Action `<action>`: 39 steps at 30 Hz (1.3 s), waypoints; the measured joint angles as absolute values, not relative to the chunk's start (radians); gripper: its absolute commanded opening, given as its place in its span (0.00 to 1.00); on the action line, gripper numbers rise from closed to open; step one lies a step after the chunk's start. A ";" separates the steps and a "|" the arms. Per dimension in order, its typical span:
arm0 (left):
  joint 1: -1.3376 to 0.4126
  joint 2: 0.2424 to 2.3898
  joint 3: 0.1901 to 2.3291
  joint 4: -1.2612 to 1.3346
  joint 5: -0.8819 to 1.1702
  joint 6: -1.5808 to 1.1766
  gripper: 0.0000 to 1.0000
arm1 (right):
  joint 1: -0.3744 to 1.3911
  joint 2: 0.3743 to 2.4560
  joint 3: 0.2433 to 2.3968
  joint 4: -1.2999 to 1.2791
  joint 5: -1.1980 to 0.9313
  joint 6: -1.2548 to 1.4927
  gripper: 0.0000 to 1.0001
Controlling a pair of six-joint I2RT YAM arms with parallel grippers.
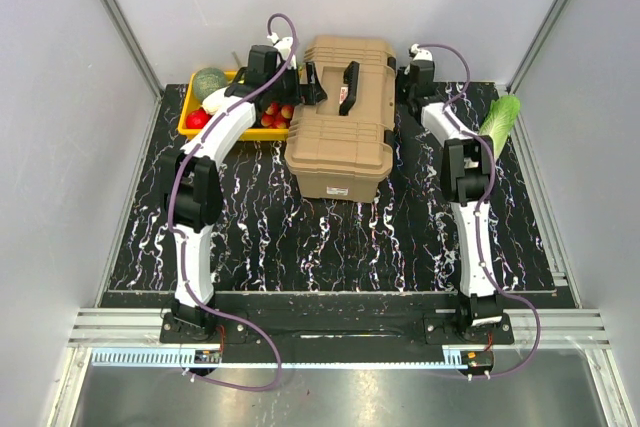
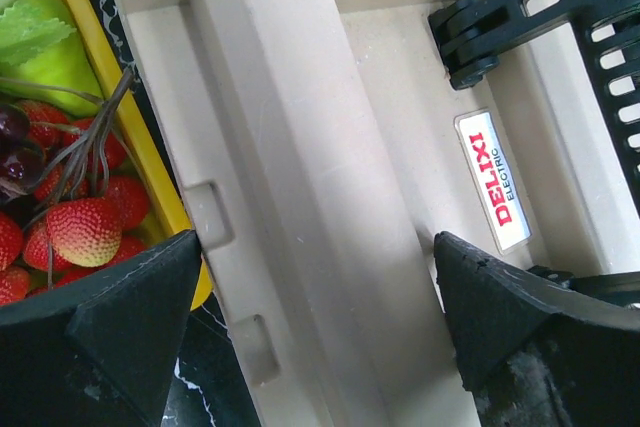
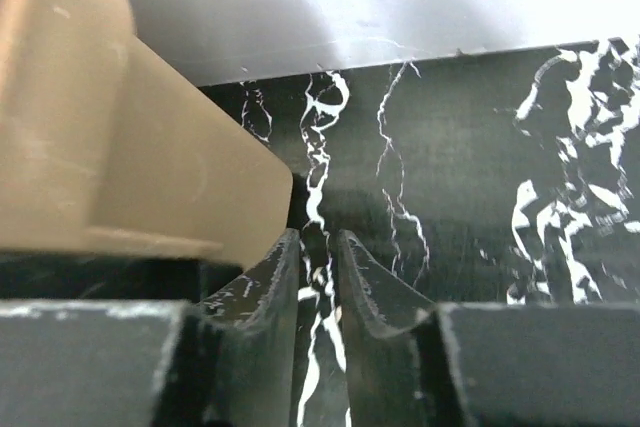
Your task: Pack the tool kit
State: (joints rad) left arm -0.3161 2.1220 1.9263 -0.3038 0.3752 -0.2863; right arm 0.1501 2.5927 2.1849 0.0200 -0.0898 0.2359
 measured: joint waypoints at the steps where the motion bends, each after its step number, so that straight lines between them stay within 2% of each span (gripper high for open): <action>1: -0.314 2.122 1.936 -0.322 0.376 -0.283 0.99 | 0.153 2.568 2.173 -0.015 -0.059 0.246 0.43; 7: -0.293 2.087 1.949 -0.398 0.386 -0.303 0.99 | 0.141 2.354 2.055 -0.196 0.099 0.264 0.89; 8: -0.289 2.073 1.949 -0.413 0.385 -0.307 0.99 | 0.133 2.310 2.029 -0.205 0.121 0.272 0.99; 16: -0.224 1.757 1.914 -0.506 0.326 -0.302 0.99 | 0.056 1.774 1.747 -0.234 0.263 0.250 0.99; 26: -0.212 1.247 1.559 -0.691 0.080 -0.262 0.99 | 0.071 1.140 1.298 -0.235 0.322 0.221 0.99; 32: -0.212 1.021 1.369 -0.783 -0.025 -0.263 0.99 | 0.071 0.883 1.150 -0.256 0.355 0.223 0.99; 39: -0.213 0.865 1.314 -0.812 -0.077 -0.262 0.99 | 0.071 0.784 1.114 -0.320 0.377 0.263 0.99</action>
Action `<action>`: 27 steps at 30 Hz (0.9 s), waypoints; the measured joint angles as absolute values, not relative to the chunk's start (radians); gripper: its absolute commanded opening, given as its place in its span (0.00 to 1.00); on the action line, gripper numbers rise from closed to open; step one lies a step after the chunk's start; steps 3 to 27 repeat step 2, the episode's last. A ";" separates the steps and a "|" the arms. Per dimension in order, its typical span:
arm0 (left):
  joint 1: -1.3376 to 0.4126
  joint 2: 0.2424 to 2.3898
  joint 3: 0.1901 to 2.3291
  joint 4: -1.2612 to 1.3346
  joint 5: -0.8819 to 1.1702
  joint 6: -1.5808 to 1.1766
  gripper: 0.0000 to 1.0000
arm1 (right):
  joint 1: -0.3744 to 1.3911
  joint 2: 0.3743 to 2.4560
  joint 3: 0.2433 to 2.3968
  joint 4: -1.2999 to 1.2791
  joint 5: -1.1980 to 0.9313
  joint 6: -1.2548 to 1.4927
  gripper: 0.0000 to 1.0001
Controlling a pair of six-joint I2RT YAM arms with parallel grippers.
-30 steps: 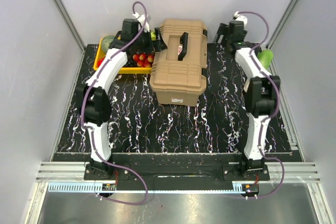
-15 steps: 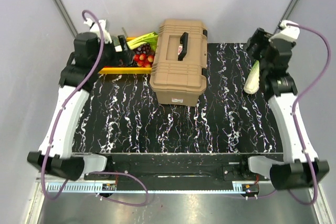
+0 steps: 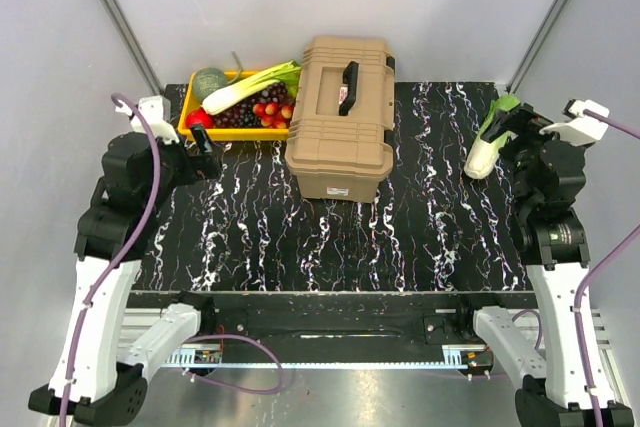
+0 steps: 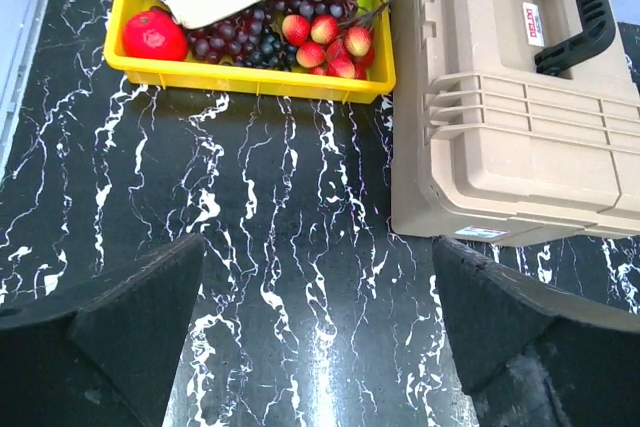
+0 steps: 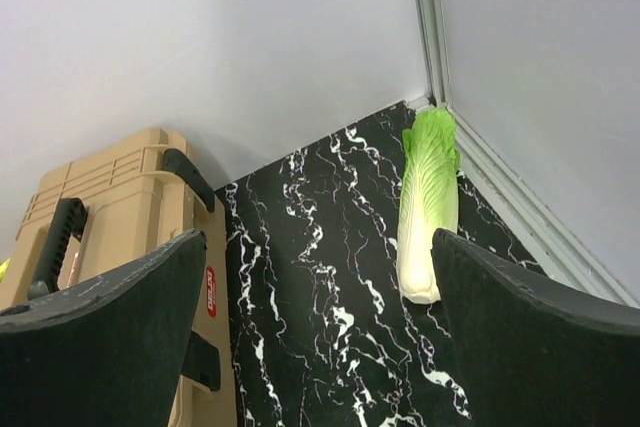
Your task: Pack the tool kit
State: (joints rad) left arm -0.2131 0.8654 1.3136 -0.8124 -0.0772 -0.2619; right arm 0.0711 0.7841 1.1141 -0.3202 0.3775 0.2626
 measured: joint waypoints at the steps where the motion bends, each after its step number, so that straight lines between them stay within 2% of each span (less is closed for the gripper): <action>1: -0.215 0.857 1.313 -0.814 -0.083 -0.262 0.99 | 0.071 0.784 1.114 -0.327 0.377 0.269 0.99; 27: -0.217 0.850 1.313 -0.815 -0.089 -0.262 0.99 | 0.071 0.785 1.114 -0.338 0.377 0.276 0.99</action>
